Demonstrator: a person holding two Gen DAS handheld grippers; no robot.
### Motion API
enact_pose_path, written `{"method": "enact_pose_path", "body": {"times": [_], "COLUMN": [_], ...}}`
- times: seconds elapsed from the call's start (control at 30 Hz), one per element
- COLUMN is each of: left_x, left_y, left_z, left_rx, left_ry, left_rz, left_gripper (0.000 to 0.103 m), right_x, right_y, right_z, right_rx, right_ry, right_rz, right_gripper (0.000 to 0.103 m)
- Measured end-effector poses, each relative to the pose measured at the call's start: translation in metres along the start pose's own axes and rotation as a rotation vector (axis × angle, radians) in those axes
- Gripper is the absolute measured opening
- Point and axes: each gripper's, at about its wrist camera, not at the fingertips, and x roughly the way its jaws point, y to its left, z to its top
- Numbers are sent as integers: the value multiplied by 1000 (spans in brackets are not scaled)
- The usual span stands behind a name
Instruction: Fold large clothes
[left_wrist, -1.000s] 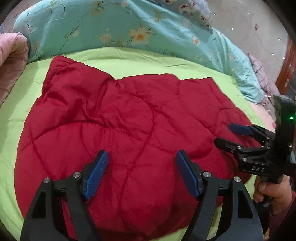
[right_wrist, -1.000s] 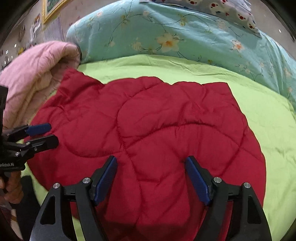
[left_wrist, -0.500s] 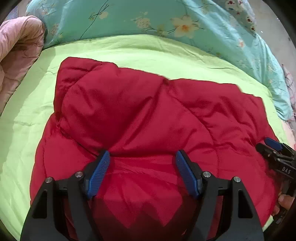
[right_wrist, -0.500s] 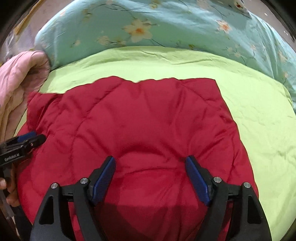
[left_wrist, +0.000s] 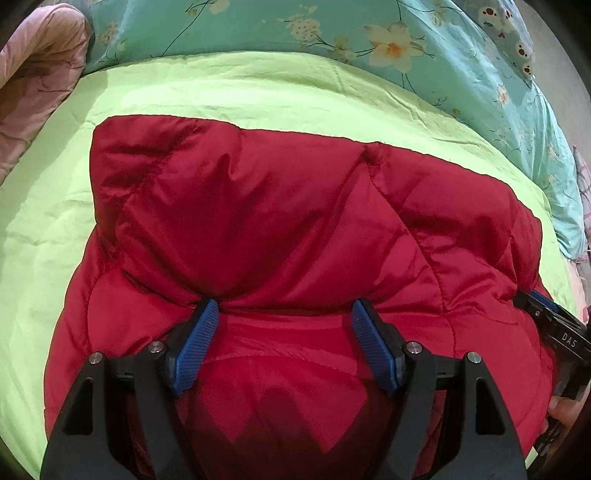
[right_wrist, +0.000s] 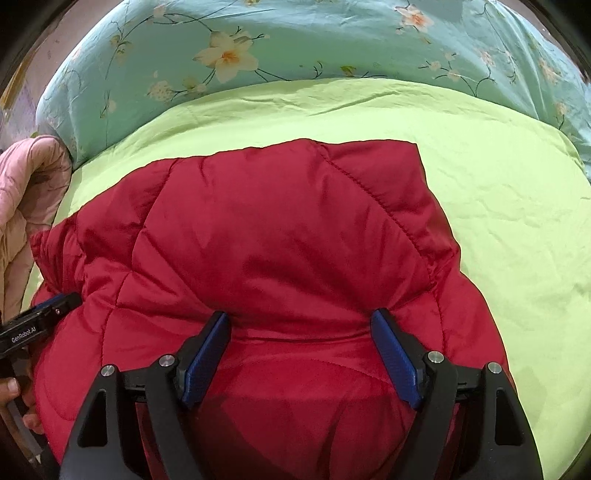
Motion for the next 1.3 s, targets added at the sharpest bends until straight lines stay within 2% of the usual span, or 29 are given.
{"method": "enact_pose_path", "body": {"times": [0.27,0.33,0.4,0.47,0.53,0.7,0.87,1.03,1.2,1.3], "left_x": [-9,-14,-13,-3,11,3,-46,-104,-143,-147], "left_y": [8,14,23,37,42,40,34,19,3,-4], "left_z": [11,25,39,50,51,49,23,-24,-76,-96], "left_rx": [-17,-28,-53,-98,-101,-97,-56,2,50,70], "left_ry": [18,1,-1,44,100,87,-1,-87,-120,-114], "left_rz": [-24,22,86,59,40,59,10,-28,-79,-92], "left_gripper": [75,75,75,76,78,77,77,77,77,77], "right_x": [0,-3,-6,-5,-2,5,-36,-87,-126,-140], "right_y": [-7,-12,-11,-13,-19,-36,-20,10,28,42], "right_z": [8,11,14,17,19,35,24,-16,-60,-79], "right_rx": [41,64,59,59,94,192,116,-2,-67,-108], "right_ry": [25,34,50,68,79,97,18,-57,-99,-125], "right_rz": [23,38,15,11,29,31,15,46,60,58], "right_gripper": [80,79,79,79,80,79,79,81,81,81]}}
